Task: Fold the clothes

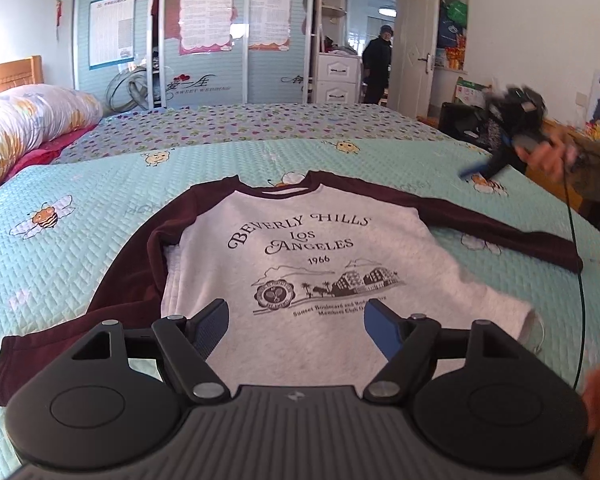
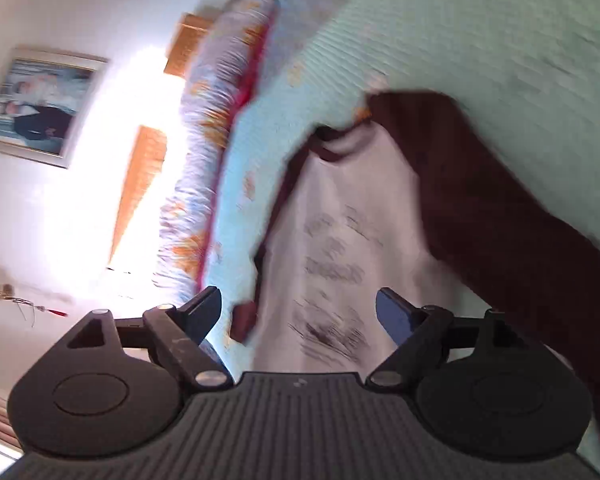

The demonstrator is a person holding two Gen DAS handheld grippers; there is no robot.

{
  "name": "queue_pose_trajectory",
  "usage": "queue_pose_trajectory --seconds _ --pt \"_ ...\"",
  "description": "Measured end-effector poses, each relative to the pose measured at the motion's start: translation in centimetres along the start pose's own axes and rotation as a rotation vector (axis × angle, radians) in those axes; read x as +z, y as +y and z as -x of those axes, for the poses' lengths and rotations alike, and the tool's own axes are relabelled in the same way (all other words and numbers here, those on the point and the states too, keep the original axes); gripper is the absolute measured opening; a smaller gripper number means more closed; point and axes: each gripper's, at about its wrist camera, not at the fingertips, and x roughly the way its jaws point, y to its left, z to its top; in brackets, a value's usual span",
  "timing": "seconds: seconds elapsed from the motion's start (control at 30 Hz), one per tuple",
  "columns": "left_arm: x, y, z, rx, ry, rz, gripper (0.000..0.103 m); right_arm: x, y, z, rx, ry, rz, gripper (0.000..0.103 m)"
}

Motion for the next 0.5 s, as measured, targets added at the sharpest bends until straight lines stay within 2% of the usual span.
queue_pose_trajectory --seconds 0.03,0.13,0.23,0.37,0.43,0.5 --pt "0.4 -0.2 -0.2 0.015 0.001 0.016 0.080 0.0 -1.3 0.6 0.038 0.030 -0.041 0.085" --pt "1.4 -0.9 -0.7 0.080 0.020 0.054 0.080 -2.8 -0.9 1.9 0.016 0.010 0.063 0.085" --pt "2.0 -1.6 -0.5 0.127 -0.013 0.054 0.080 -5.1 -0.2 2.6 -0.012 0.000 0.156 0.085" --pt "2.1 -2.4 0.1 0.160 -0.070 0.053 0.080 -6.7 2.1 -0.4 -0.048 0.042 0.195 0.085" --pt "2.3 -3.0 0.5 0.226 -0.109 0.064 0.080 -8.0 4.1 -1.9 -0.029 0.037 0.254 0.085" --pt "2.6 -3.8 0.8 0.258 -0.149 0.043 0.082 -9.1 6.6 -3.8 -0.010 0.018 0.324 0.085"
